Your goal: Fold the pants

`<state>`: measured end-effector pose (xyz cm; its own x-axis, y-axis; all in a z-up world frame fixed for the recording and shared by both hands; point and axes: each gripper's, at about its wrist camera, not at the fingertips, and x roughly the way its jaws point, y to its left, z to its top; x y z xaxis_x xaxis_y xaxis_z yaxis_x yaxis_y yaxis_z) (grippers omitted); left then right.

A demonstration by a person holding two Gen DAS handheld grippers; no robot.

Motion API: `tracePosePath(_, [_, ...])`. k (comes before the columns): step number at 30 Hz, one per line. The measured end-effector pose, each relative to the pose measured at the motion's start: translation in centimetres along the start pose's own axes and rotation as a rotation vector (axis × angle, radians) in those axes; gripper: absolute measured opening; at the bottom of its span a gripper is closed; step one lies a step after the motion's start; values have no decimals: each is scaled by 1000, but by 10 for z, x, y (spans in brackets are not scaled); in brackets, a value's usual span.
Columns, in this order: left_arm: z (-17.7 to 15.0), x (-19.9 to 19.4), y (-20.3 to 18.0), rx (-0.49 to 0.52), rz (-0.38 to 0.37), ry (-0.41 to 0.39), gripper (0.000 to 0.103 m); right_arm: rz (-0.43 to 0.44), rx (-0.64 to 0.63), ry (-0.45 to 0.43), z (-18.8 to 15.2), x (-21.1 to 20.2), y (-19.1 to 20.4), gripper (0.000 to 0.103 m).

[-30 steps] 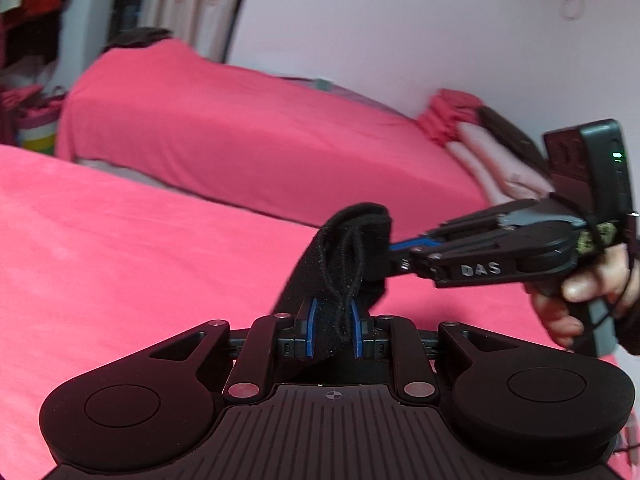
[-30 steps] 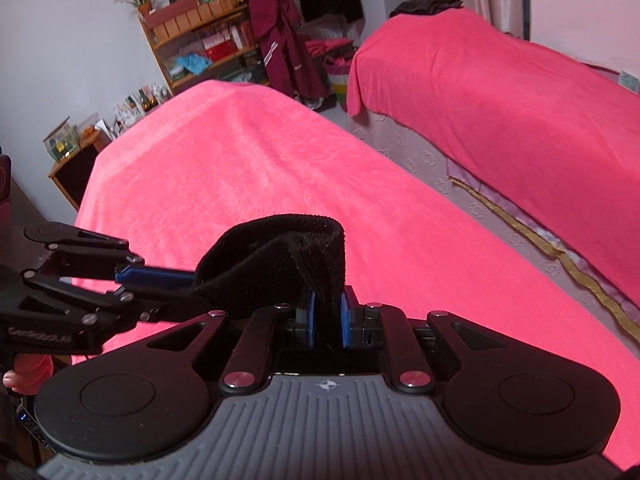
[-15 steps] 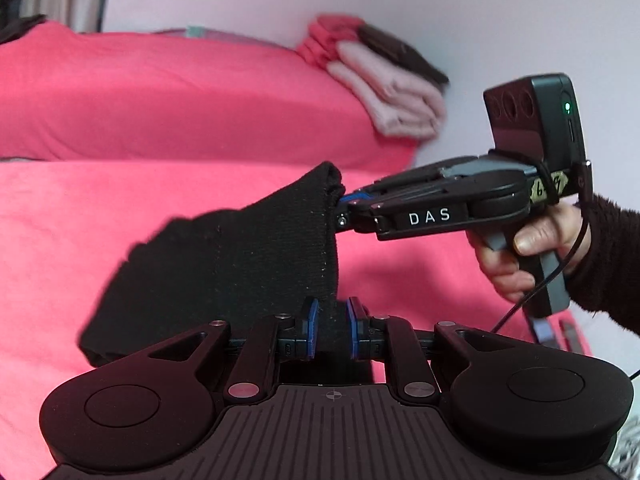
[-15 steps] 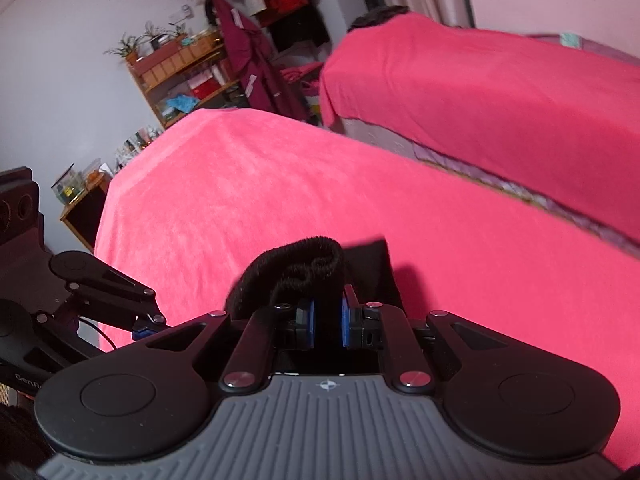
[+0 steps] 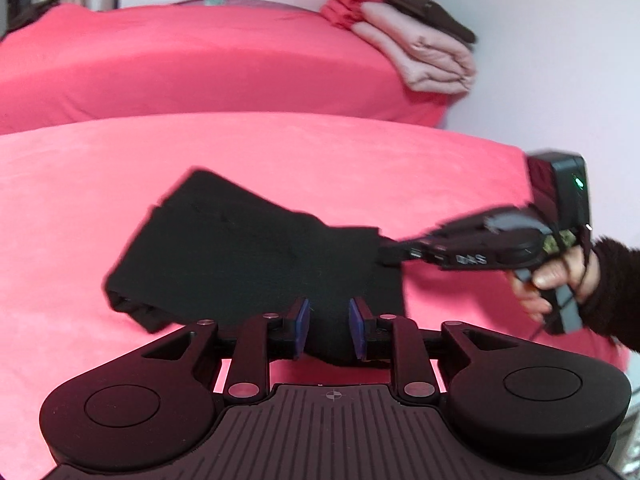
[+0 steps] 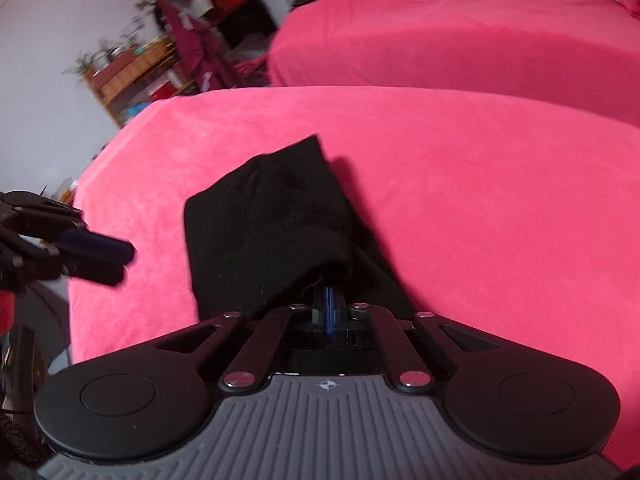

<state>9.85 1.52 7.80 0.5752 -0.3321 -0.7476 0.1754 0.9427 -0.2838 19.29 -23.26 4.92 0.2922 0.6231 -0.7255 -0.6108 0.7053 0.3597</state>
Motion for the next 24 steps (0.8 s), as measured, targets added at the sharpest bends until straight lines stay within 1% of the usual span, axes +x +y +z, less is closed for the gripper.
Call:
tracePosePath(1, [2, 1, 1, 5, 30, -10, 95, -20, 32, -4, -2, 0, -5, 2])
tracePosePath(2, [1, 1, 5, 1, 59, -13, 95, -17, 82, -6, -4, -2, -10, 2])
tracePosePath(4, [5, 5, 15, -32, 67, -17, 95, 16, 162, -24, -8, -9, -18, 7])
tracePosePath(5, [5, 4, 18, -45, 76, -19, 95, 24, 194, -41, -11, -12, -18, 12])
tracePosePath(6, [1, 1, 23, -57, 87, -22, 95, 50, 234, -56, -14, -16, -16, 29])
tracePosePath(7, [-4, -4, 30, -72, 90, -23, 96, 81, 275, -68, -17, -19, -15, 42])
tracePosePath(8, [-7, -5, 35, -89, 89, -20, 97, 108, 311, -87, -21, -20, -13, 59])
tracePosePath(9, [-9, -4, 39, -109, 86, -16, 98, 121, 333, -103, -21, -20, -10, 62])
tracePosePath(12, [-16, 4, 48, -158, 77, 7, 98, 165, 415, -122, -23, -12, -9, 62])
tracePosePath(14, [-19, 9, 50, -168, 83, 14, 98, 182, 473, -126, -22, 1, -7, 62])
tracePosePath(17, [-21, 13, 50, -178, 78, 17, 98, 167, 519, -130, -18, 27, 2, 62])
tracePosePath(18, [-21, 14, 51, -179, 78, 17, 98, 166, 531, -133, -19, 33, 3, 59])
tracePosePath(19, [-22, 12, 52, -178, 80, 17, 98, 163, 538, -135, -17, 41, 7, 55])
tracePosePath(20, [-22, 12, 54, -178, 82, 16, 98, 140, 542, -132, -16, 46, 11, 30])
tracePosePath(21, [-22, 11, 55, -179, 85, 15, 98, 94, 540, -109, -13, 52, 15, 16])
tracePosePath(22, [-21, 9, 57, -181, 84, 13, 98, 63, 527, -98, -11, 54, 17, 16])
tracePosePath(23, [-20, 7, 59, -181, 83, 5, 98, 54, 505, -123, -8, 49, 22, 15])
tracePosePath(24, [-19, 3, 61, -178, 84, -4, 98, 69, 492, -153, -7, 37, 24, 15])
